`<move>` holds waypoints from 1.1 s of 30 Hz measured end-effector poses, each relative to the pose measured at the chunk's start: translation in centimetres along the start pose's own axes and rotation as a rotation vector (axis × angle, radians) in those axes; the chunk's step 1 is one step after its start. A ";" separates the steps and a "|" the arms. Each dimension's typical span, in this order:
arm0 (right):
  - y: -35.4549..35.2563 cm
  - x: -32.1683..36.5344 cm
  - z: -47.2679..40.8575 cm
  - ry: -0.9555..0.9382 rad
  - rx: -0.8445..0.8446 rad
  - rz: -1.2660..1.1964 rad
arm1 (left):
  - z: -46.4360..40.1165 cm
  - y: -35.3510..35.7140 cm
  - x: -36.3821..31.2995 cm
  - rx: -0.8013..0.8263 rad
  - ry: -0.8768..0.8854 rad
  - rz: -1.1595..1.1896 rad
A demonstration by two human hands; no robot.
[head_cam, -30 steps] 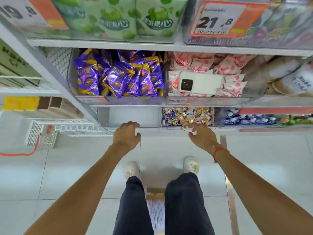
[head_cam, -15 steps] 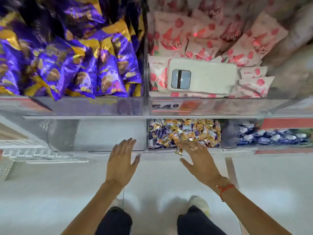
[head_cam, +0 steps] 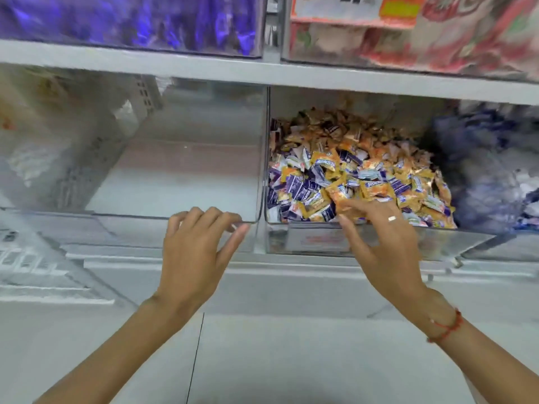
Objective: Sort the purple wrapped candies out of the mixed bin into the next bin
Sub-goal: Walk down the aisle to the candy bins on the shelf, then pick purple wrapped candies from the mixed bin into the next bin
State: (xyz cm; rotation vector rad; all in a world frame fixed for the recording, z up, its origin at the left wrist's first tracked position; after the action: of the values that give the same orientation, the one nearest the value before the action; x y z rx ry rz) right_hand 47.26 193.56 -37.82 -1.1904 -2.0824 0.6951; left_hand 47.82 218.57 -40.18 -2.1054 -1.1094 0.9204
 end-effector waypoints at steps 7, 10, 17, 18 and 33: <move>0.0 0.2 0.6 -0.086 -0.015 0.053 | -0.1 -0.2 0.0 0.005 -0.010 -0.016; 0.3 0.7 1.3 -0.148 0.045 0.163 | -0.2 -0.3 -0.1 0.056 0.000 -0.015; -0.5 2.4 1.0 -0.102 0.137 0.216 | -0.7 -1.2 -3.4 -0.024 0.111 -0.055; -0.9 2.1 0.6 -0.016 0.154 0.140 | -0.9 -1.5 -4.5 -0.051 0.157 -0.026; -2.0 -2.2 0.2 -0.083 0.063 0.242 | -2.6 4.0 -10.0 0.007 0.333 0.032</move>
State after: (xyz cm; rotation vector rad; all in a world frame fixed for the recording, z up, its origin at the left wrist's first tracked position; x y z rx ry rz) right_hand 46.87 190.68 -37.09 -1.4136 -1.9854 0.9288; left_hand 47.52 207.56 -38.61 -2.1763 -0.9005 0.5583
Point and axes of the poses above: each hand's wrist, its own z-axis away from the middle knuckle, its own y-axis out of the palm, x = y × z, the point moved 6 cm from there along -z, towards the middle knuckle, and after that the axes turned 6 degrees about z, right-handed, at the moved point
